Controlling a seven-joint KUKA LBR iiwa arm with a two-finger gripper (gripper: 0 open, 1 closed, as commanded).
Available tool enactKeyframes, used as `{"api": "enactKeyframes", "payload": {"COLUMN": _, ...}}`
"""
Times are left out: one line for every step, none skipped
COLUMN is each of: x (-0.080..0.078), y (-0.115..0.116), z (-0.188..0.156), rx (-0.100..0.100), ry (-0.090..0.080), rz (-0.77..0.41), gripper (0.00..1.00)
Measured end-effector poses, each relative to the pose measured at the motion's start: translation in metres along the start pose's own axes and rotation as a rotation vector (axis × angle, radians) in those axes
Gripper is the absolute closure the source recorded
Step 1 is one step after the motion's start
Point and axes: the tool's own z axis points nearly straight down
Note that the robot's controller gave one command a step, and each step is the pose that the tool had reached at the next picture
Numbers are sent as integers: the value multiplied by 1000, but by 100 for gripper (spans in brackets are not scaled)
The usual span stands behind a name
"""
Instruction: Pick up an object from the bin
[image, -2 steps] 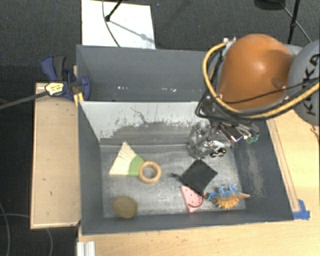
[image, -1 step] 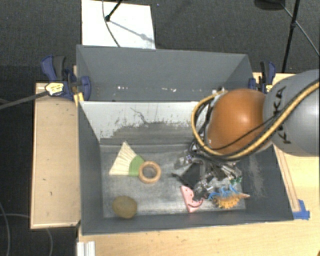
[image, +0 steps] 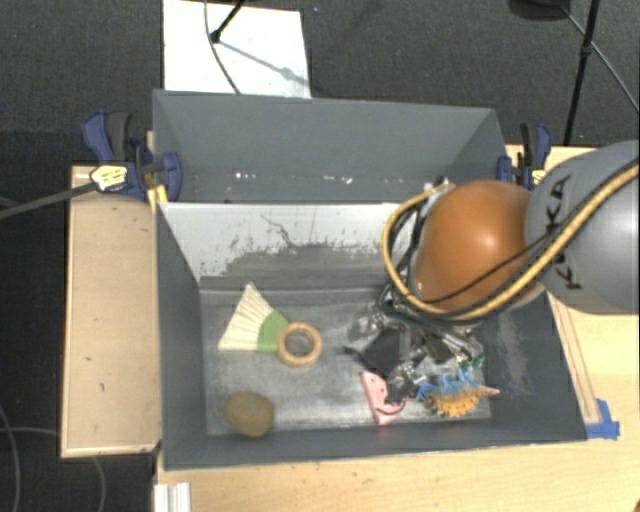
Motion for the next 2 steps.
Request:
{"api": "enactKeyframes", "payload": {"x": 0, "y": -51, "z": 87, "rx": 5, "ry": -20, "rz": -92, "gripper": 100}}
{"api": "enactKeyframes", "payload": {"x": 3, "y": -51, "z": 90, "rx": 4, "ry": -10, "rz": -90, "gripper": 0}}
